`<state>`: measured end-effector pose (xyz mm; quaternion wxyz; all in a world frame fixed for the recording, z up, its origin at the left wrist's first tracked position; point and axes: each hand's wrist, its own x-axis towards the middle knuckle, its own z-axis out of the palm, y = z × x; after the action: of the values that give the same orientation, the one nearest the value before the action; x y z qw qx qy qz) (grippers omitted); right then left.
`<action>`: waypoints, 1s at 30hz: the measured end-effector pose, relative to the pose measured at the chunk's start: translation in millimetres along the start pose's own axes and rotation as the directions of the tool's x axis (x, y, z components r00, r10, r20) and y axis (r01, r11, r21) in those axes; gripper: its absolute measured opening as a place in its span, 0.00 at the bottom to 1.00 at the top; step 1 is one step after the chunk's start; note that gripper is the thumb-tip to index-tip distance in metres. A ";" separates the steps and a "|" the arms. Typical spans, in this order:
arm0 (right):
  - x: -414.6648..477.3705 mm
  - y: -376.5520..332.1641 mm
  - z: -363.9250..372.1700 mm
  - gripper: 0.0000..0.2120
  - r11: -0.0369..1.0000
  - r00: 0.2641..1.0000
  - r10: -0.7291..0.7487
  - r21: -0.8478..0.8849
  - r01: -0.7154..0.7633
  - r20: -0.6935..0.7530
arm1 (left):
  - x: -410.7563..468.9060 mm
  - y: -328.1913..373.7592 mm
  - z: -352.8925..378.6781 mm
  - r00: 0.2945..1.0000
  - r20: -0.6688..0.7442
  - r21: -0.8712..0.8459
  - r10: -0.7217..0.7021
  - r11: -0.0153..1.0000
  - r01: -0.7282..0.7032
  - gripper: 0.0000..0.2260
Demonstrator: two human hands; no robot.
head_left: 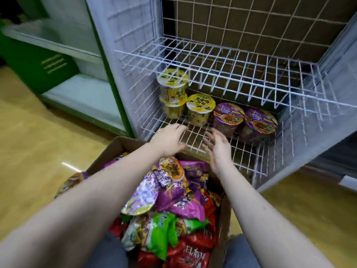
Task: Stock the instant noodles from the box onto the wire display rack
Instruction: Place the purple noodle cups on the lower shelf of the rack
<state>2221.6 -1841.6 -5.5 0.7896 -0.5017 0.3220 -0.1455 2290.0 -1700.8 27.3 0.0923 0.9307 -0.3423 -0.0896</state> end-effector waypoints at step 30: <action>-118.5 108.3 31.5 0.14 0.757 0.966 0.044 -0.640 0.134 0.254 | -126.9 -80.1 39.4 0.894 0.161 -0.008 -0.418 0.905 0.424 0.29</action>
<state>2143.1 -1704.9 -49.3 0.5962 -0.7669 0.2366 0.0221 2235.6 -1562.2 -16.3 0.0638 0.9706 -0.1369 -0.1873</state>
